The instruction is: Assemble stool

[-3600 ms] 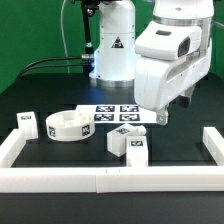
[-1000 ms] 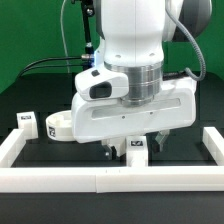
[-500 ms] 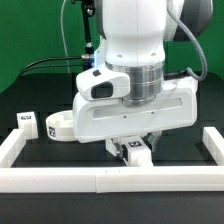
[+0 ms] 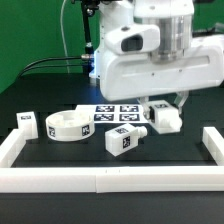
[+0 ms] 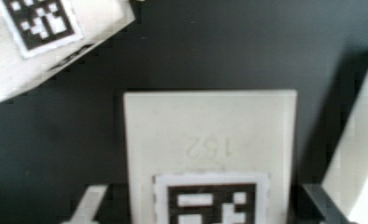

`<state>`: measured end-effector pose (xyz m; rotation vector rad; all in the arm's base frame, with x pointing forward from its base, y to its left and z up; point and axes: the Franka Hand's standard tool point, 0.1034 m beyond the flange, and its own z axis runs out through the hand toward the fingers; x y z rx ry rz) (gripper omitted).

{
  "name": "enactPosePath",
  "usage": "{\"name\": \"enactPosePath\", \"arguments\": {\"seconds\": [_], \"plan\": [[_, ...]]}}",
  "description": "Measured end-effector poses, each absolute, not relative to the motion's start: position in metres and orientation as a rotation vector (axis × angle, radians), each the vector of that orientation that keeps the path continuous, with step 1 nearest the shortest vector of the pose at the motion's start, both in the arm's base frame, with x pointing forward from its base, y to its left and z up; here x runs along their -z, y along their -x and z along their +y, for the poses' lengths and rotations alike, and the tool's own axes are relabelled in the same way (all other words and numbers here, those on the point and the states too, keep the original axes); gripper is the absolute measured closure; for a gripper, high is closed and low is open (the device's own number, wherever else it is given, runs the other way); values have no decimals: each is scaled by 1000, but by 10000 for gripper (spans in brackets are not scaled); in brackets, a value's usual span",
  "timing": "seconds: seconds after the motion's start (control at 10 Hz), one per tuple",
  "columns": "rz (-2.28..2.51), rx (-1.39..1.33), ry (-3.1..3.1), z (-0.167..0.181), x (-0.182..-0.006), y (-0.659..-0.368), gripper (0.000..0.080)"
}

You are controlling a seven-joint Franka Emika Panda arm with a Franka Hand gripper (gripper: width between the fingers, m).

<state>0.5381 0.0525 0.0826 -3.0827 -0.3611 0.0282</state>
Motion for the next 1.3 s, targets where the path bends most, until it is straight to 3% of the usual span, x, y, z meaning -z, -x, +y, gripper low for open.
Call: {"name": "enactPosePath", "arguments": {"seconds": [0.4,0.8,1.1,1.3], "plan": [[-341,-45,3082,55,-80,-532,468],[-317,-33,3097,98,-89,-465,468],[-333,-33,3091,96,-88,-467,468],[-253,-25,3096,106,-75,-456,468]]}}
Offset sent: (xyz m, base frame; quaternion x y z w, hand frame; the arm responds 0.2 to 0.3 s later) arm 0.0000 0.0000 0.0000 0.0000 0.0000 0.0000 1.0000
